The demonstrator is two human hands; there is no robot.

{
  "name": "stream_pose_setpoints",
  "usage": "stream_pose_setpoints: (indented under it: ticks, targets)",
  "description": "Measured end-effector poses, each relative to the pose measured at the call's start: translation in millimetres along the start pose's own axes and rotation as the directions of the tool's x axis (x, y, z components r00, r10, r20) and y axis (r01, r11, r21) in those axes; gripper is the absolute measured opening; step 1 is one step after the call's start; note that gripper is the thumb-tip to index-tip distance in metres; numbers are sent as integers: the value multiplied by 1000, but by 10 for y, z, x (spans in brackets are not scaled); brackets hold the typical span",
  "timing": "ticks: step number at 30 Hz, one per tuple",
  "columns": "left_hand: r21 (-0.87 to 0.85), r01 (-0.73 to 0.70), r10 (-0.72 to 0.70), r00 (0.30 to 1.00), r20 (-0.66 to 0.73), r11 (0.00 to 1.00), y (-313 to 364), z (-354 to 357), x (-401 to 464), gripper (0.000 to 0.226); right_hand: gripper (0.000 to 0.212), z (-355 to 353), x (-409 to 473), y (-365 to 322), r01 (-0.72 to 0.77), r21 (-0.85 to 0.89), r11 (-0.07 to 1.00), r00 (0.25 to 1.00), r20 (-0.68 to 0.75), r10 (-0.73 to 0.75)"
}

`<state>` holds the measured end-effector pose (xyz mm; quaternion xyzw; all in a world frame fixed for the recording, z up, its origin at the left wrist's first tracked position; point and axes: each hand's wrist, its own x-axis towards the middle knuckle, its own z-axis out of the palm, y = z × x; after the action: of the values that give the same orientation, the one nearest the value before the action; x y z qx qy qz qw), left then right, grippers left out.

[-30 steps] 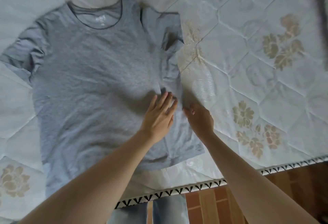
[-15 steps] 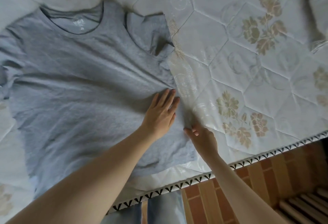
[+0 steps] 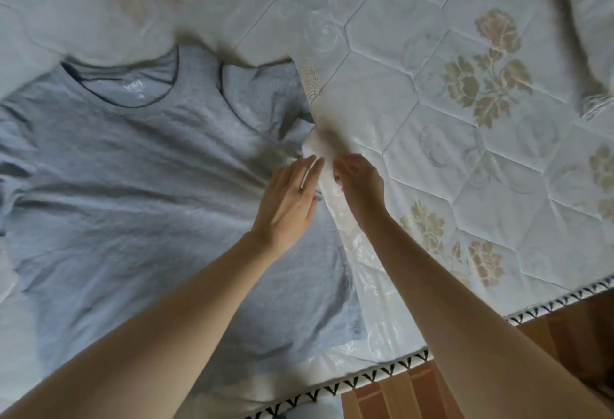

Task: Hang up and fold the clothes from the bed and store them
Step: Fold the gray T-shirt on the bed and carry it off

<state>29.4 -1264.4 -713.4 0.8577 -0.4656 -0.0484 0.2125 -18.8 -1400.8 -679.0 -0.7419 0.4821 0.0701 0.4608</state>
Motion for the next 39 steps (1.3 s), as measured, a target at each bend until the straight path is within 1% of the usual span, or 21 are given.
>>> stream_pose_setpoints:
  ticks: [2, 4, 5, 6, 8, 10, 11, 13, 15, 16, 18, 20, 22, 26, 28, 30, 32, 34, 36, 39]
  targets:
    - [-25, 131, -133, 987, -92, 991, -40, -73, 168, 51, 24, -3, 202, -266, 45, 33, 998, 998, 31, -46]
    - [-80, 320, -329, 930, -166, 944, -128, -135, 362, 50, 32, 15, 365, -497, 71, 55, 996, 995, 69, -75]
    - [-104, 392, -405, 895, -188, 914, -197, -156, 455, 49, 34, 29, 433, -595, 80, 40, 996, 992, 92, -83]
    - [-108, 429, -442, 875, -197, 897, -268, -172, 538, 48, 36, 49, 501, -674, 87, 13, 996, 989, 116, -88]
    - [-63, 424, -429, 886, -177, 903, -400, -178, 674, 37, 39, 95, 590, -802, 93, -48, 995, 980, 179, -83]
    - [-6, 406, -403, 907, -122, 914, -492, -177, 775, 21, 42, 144, 640, -859, 102, -126, 987, 968, 242, -69]
    - [25, 409, -406, 910, -82, 912, -522, -187, 822, 17, 43, 159, 647, -863, 109, -169, 980, 964, 259, -63]
    - [62, 449, -449, 893, -5, 891, -544, -209, 915, 21, 39, 169, 678, -801, 99, -199, 975, 970, 239, -50]
    - [61, 509, -511, 858, 41, 859, -539, -221, 1033, 27, 29, 129, 718, -698, 66, -146, 987, 980, 196, -37]
    - [64, 537, -541, 839, 63, 841, -526, -222, 1104, 32, 25, 107, 729, -638, 59, -127, 990, 980, 197, -34]
    - [107, 588, -597, 796, 101, 802, -492, -209, 1275, 43, 25, 83, 730, -520, 63, -111, 992, 972, 230, -36]
    - [151, 634, -651, 748, 130, 759, -470, -191, 1447, 53, 26, 92, 714, -455, 67, -97, 993, 974, 223, -44]
    - [176, 650, -673, 723, 157, 739, -480, -162, 1585, 52, 30, 114, 709, -445, 71, -98, 993, 979, 200, -50]
    - [213, 632, -666, 726, 173, 745, -524, -100, 1725, 40, 36, 178, 712, -512, 79, -154, 985, 977, 207, -46]
    - [180, 625, -650, 743, 160, 759, -530, -86, 1711, 40, 31, 220, 708, -551, 65, -153, 986, 969, 244, -26]
    - [122, 586, -598, 792, 127, 801, -517, -92, 1660, 37, 20, 234, 690, -561, 88, -150, 985, 966, 255, -47]
    - [74, 495, -500, 861, 97, 866, -466, -116, 1615, 32, 18, 196, 646, -539, 115, -133, 984, 977, 192, -88]
    - [20, 413, -414, 907, 77, 910, -400, -121, 1604, 28, 17, 133, 583, -487, 118, -128, 985, 989, 108, -105]
    - [-19, 391, -389, 918, 73, 920, -364, -91, 1622, 26, 20, 83, 522, -398, 98, -134, 986, 995, 44, -93]
    - [13, 391, -390, 913, 118, 920, -343, -5, 1629, 26, 18, 65, 475, -206, 26, -113, 993, 1000, -11, -27]
